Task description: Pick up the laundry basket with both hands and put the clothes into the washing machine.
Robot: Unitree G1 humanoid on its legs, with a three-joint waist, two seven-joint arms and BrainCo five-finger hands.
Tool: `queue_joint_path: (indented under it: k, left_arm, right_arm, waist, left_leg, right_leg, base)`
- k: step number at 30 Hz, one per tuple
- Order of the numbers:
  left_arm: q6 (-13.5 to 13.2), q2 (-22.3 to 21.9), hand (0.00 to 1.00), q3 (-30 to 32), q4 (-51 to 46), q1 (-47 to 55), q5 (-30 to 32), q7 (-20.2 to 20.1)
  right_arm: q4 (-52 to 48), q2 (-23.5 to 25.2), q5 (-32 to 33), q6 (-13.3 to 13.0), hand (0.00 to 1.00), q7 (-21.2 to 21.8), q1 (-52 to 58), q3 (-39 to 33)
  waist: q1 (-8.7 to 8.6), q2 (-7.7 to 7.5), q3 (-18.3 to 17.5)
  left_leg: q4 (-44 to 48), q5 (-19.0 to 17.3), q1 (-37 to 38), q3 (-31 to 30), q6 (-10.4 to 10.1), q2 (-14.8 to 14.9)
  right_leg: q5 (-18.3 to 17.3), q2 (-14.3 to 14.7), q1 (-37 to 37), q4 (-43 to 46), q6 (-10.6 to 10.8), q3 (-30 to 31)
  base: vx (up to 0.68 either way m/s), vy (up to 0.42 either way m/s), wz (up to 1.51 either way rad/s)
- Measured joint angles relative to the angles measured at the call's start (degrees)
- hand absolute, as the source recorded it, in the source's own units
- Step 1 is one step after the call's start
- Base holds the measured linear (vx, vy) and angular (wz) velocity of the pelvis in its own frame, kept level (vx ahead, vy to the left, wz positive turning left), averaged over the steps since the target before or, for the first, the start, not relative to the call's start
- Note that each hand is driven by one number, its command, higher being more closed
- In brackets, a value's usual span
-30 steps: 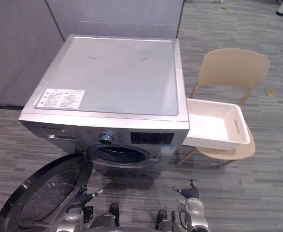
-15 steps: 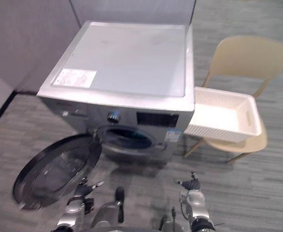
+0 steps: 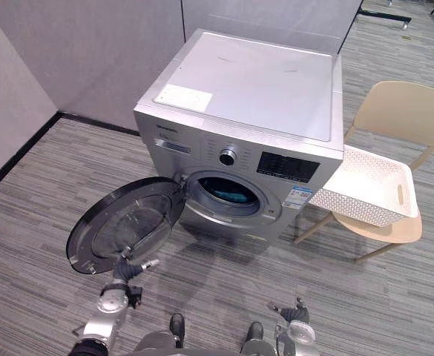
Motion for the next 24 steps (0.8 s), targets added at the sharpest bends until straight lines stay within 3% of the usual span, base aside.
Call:
queue_joint_path:
  k: [4,7,12,19,24]
  left_arm:
    - [-0.1,6.1,0.0,5.7,0.6,-3.4,-1.9,3.0]
    - [-0.1,10.1,0.0,7.6,5.4,-8.6,-3.9,4.7]
    - [0.9,15.4,0.0,7.8,18.1,-19.3,-6.9,5.5]
    - [2.9,17.9,0.0,5.8,25.9,-29.5,-6.8,4.8]
    - [2.6,16.9,0.0,7.4,27.4,-33.3,-8.2,3.3]
  right_arm:
    - [0.1,-1.4,0.0,0.0,0.0,0.1,-1.2,0.0]
    - [0.1,-2.7,0.0,-0.2,0.0,0.8,-2.6,0.1]
    - [-0.6,-3.0,0.0,-0.3,0.0,1.1,-3.9,1.3]
    - [-6.1,-1.7,0.6,-0.3,0.0,1.0,-3.1,5.7]
    - [-9.2,-0.5,1.2,-0.8,0.0,1.1,-2.7,7.3]
  waist:
    - [-0.16,0.27,-0.2]
    - [-0.09,0.32,-0.1]
    - [-0.2,-1.52,1.5]
    - [-0.06,-3.47,4.6]
    - [1.46,-3.69,5.7]
  left_leg:
    - [0.2,0.7,-0.2,0.1,0.9,0.4]
    - [0.2,0.6,-0.2,0.2,0.8,1.8]
    - [0.9,0.6,-3.4,1.5,0.7,3.4]
    - [5.2,-1.1,-9.9,4.1,0.5,5.7]
    - [8.5,-3.0,-11.6,5.4,-0.3,8.0]
  right_leg:
    - [1.4,1.1,0.9,-2.5,0.2,0.5]
    - [2.6,2.6,0.8,-3.2,-1.6,1.3]
    - [4.4,3.9,-3.4,-2.7,-3.3,2.5]
    - [7.1,5.2,-10.2,-1.5,-3.8,5.0]
    - [7.4,6.6,-11.6,-0.8,-3.7,6.1]
  base:
    - [0.17,-0.045,-0.14]
    - [0.11,-0.063,-0.16]
    - [0.04,-0.03,-0.18]
    - [-0.03,0.007,-0.23]
    - [-0.01,-0.017,-0.2]
